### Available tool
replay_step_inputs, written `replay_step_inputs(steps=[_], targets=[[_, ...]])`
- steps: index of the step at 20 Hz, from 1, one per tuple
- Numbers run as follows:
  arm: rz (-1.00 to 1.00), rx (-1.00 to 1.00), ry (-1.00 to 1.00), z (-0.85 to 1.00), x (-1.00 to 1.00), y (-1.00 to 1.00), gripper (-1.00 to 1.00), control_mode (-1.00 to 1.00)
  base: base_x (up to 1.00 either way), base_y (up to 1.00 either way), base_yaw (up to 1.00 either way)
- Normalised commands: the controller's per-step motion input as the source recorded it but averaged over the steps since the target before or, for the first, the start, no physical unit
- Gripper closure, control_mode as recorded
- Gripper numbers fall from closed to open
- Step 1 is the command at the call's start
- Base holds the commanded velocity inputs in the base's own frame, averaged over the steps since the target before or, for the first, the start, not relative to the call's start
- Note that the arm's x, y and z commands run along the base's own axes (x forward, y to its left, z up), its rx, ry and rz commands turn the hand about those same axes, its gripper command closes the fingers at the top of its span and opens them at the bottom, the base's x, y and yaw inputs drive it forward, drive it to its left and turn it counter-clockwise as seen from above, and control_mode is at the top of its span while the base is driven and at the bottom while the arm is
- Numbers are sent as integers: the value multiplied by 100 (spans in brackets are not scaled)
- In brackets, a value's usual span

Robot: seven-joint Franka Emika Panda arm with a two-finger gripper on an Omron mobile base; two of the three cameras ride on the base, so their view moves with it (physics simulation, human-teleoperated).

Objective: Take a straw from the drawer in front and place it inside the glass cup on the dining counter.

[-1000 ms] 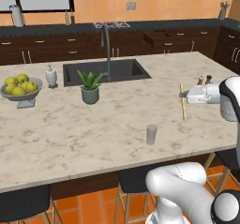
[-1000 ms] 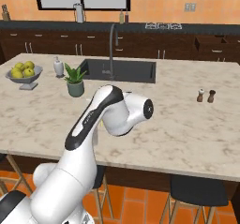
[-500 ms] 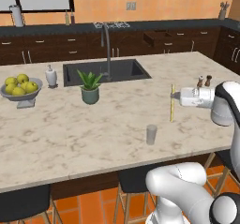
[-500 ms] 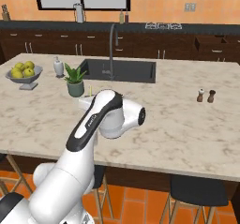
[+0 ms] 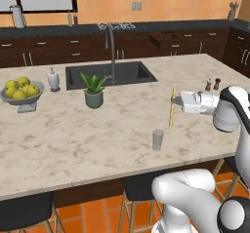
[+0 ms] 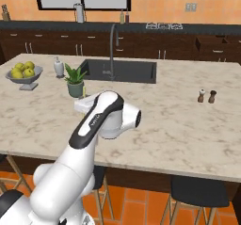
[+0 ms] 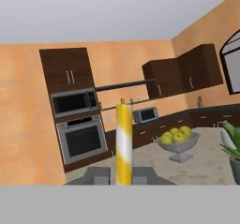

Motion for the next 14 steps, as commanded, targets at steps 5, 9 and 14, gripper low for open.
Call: replay_step_inputs(steps=[5,9,14], targets=[[1,-4,-8,-7,0,0,100,-100,0,0,0],[1,-1,0,-30,0,6,100,-100,0,0,0],[0,0,0,-24,1,7,100,-100,0,0,0]])
